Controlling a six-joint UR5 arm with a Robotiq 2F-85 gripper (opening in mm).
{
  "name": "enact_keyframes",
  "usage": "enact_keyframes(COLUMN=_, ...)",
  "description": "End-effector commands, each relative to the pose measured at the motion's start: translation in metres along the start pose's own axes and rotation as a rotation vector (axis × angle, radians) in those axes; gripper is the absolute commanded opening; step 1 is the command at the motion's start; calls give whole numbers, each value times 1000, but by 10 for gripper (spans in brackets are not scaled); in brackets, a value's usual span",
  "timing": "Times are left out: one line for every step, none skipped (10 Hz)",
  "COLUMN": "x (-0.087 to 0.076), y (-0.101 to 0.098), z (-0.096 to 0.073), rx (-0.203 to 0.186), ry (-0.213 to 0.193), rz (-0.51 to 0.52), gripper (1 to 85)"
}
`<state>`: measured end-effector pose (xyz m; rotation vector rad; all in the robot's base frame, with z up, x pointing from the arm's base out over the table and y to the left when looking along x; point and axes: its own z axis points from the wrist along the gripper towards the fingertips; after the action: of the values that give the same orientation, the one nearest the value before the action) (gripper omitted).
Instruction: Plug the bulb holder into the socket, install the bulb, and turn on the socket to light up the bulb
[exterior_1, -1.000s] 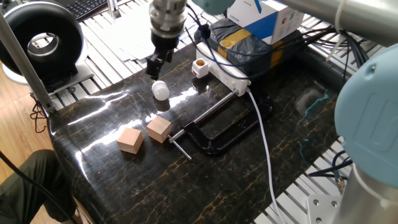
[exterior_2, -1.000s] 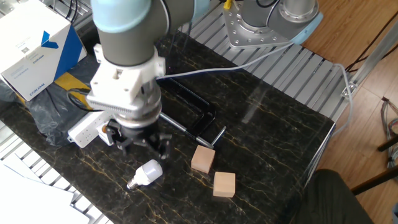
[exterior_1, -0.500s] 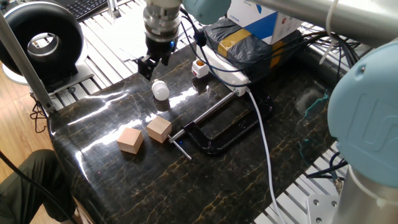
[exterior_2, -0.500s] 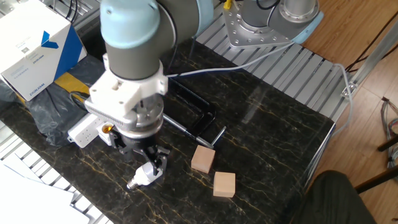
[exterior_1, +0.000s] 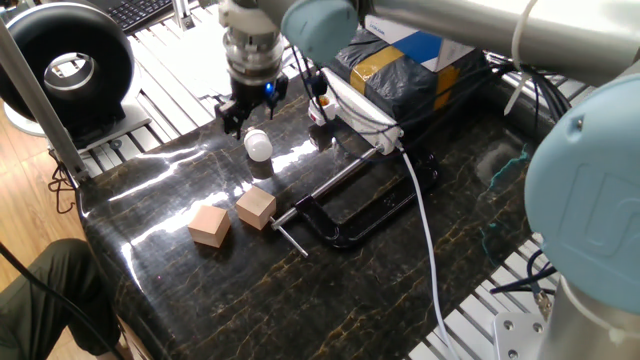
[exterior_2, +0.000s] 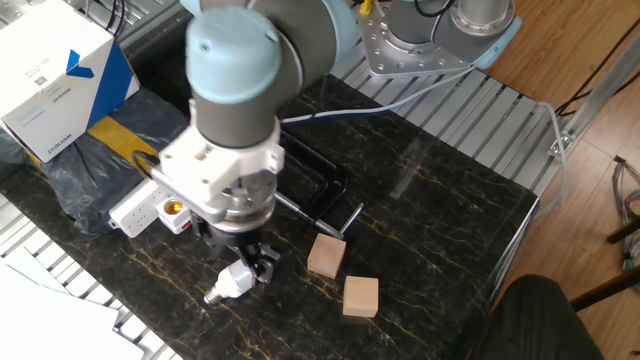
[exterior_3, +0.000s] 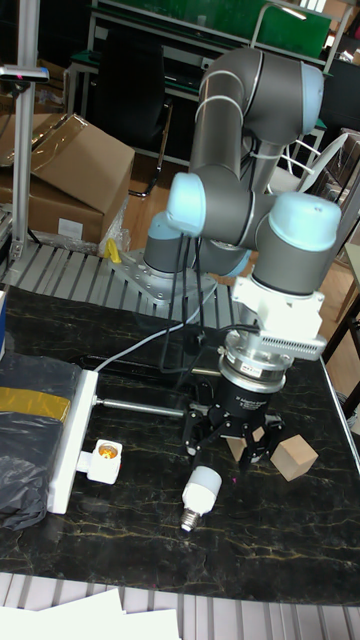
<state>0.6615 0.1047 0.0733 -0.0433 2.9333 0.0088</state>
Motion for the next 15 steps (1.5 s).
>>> enact_keyframes(x=16, y=10, z=12, rx=3, ry=7, rz=56, gripper=687)
enact_keyframes(x=19, y=10, z=12, rx=5, ry=12, rz=50, gripper=687)
enact_keyframes(x=18, y=9, z=12, rx=8, ry=7, rz=34, gripper=687)
enact_keyframes(x=12, y=9, z=12, rx=8, ry=-17, rz=12, gripper=693)
enact_keyframes(x=-1, y=9, z=11, rx=7, ry=-64, rz=-8, gripper=723)
enact_keyframes(x=-4, y=7, z=11, rx=15, ry=-78, rz=-22, gripper=727)
enact_keyframes(x=-2, y=3, z=11, rx=31, ry=-68, rz=-15, gripper=727)
enact_keyframes(x=-2, y=-3, z=11, rx=52, ry=-70, rz=4, gripper=727)
enact_keyframes(x=4, y=-1, z=12, rx=48, ry=-49, rz=41, gripper=723)
enact_keyframes(x=15, y=1, z=16, rx=50, ry=-15, rz=60, gripper=723)
enact_keyframes(x=17, y=0, z=21, rx=60, ry=-12, rz=64, gripper=723)
enact_keyframes(x=14, y=-1, z=27, rx=62, ry=-21, rz=62, gripper=723)
enact_keyframes(x=14, y=-2, z=31, rx=69, ry=-21, rz=55, gripper=723)
enact_keyframes(x=15, y=-7, z=33, rx=87, ry=-15, rz=44, gripper=723)
enact_keyframes(x=12, y=-8, z=34, rx=95, ry=-22, rz=39, gripper=727)
